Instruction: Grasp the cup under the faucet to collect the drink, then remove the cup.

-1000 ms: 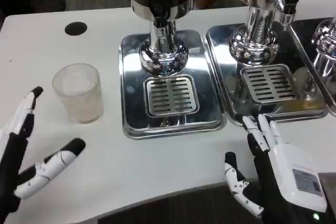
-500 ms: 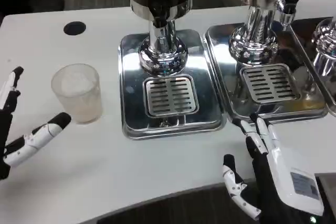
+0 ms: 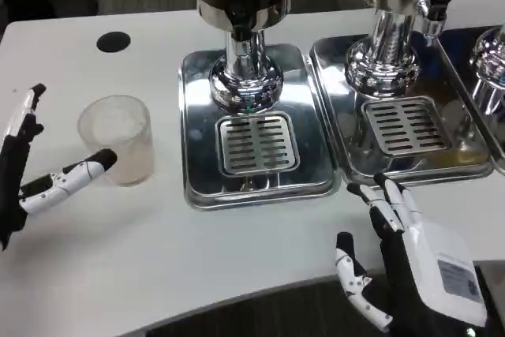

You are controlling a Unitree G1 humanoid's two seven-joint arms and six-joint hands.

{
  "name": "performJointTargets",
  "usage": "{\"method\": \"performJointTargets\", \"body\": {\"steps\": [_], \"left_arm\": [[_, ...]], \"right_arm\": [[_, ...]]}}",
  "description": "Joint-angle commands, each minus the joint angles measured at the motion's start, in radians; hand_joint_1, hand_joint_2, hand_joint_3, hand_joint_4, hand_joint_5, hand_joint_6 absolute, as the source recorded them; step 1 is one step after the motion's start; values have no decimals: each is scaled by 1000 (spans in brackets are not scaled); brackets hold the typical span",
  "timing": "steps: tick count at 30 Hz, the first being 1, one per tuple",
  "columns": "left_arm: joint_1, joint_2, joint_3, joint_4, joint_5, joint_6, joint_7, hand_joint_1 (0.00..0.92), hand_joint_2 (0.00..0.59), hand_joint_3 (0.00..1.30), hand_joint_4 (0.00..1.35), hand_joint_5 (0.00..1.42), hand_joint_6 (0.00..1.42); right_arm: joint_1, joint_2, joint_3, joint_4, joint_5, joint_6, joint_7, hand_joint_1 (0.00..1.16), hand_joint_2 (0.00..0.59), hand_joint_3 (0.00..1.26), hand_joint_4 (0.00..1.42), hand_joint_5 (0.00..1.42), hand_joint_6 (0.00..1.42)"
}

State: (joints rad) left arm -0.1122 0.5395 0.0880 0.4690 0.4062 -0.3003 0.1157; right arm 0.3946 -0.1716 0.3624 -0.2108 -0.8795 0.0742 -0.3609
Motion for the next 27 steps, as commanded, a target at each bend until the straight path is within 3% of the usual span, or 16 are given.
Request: {"method": "performJointTargets", "body": {"steps": [1, 8, 27], "left_arm": [[-51, 15, -29, 58, 9, 11, 2, 304, 55, 35, 35, 180, 212], [-131, 22, -75, 157, 12, 7, -10, 394, 54, 35, 35, 193, 238], [-327, 17, -172, 474, 2, -87, 9, 339, 44, 47, 56, 221, 269]], "right_arm": [[6, -2, -6, -8, 10, -18, -18, 408, 506, 186, 42, 38, 126], [5, 2, -7, -4, 19, -31, -29, 427, 508, 206, 53, 51, 140], [-5, 9, -3, 17, 40, -48, -47, 460, 498, 228, 66, 75, 172]]}}
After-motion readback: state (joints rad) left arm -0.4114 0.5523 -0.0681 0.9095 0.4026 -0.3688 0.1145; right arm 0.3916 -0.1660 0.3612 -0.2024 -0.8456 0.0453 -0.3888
